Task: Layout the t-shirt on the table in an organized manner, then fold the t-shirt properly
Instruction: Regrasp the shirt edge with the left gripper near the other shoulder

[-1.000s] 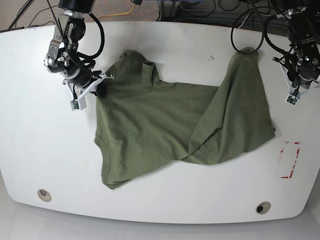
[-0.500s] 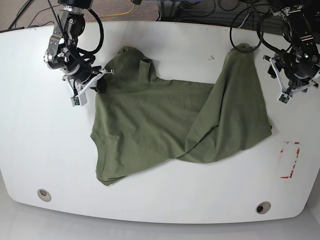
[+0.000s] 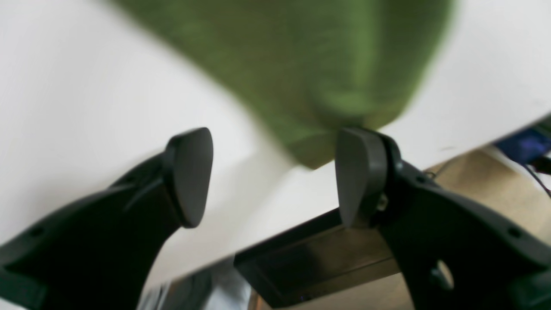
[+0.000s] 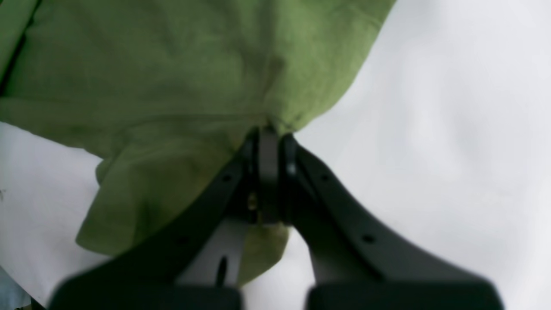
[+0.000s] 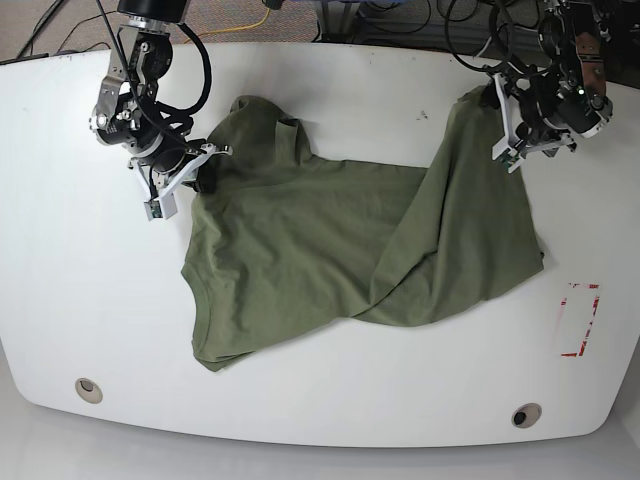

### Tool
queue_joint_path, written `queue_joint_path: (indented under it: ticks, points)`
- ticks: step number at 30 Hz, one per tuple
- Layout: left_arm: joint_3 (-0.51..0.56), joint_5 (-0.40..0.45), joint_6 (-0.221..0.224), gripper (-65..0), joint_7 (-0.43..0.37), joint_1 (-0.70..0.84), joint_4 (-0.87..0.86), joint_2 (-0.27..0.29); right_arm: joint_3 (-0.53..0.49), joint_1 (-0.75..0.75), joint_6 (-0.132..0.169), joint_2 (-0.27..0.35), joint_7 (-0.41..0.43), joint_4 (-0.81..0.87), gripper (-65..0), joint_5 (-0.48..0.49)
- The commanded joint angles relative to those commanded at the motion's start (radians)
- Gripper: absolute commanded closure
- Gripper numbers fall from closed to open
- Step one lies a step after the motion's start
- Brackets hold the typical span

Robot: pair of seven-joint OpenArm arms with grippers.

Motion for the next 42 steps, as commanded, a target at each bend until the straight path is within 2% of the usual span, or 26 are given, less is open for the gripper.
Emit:
queue_joint_path:
  ticks: [8, 14, 22, 28, 30, 31, 36, 38, 42]
  points:
    - [0.072, 0.003, 0.000, -42.1, -0.002, 0.000, -0.005, 0.000, 0.003, 0.011, 0.000, 0.000, 0.002, -0.002, 0.0, 0.000]
    - [0.074, 0.005, 0.000, -42.1, -0.002, 0.000, -0.028, 0.000, 0.005, 0.014, 0.000, 0.000, 0.002, -0.002, 0.0, 0.000]
    - [0.075, 0.000, 0.000, -42.1, -0.006, -0.005, -0.152, -0.002, 0.005, 0.014, 0.000, 0.000, 0.002, -0.002, 0.0, 0.000]
    - [0.075, 0.002, 0.000, -41.1, -0.006, -0.006, -0.161, 0.000, 0.005, 0.014, 0.000, 0.000, 0.002, -0.002, 0.0, 0.000]
    - [0.075, 0.002, 0.000, -35.8, -0.006, -0.008, -0.161, 0.002, 0.005, 0.014, 0.000, 0.000, 0.002, -0.002, 0.0, 0.000]
    - [0.075, 0.003, 0.000, -28.3, -0.006, -0.009, -0.161, 0.000, 0.005, 0.014, 0.000, 0.000, 0.002, -0.002, 0.0, 0.000]
    - [0.074, 0.026, 0.000, -3.1, -0.006, -0.037, -0.173, -0.002, 0.006, 0.014, 0.000, 0.000, 0.002, 0.002, 0.0, 0.000]
    - [0.072, 0.071, 0.000, 0.0, -0.006, -0.046, -0.181, -0.002, 0.006, 0.012, 0.000, 0.000, 0.002, 0.003, 0.0, 0.000]
    - [0.071, 0.186, 0.000, 0.0, -0.006, -0.066, -0.203, -0.002, 0.015, 0.009, 0.002, 0.003, 0.002, 0.006, 0.0, 0.000]
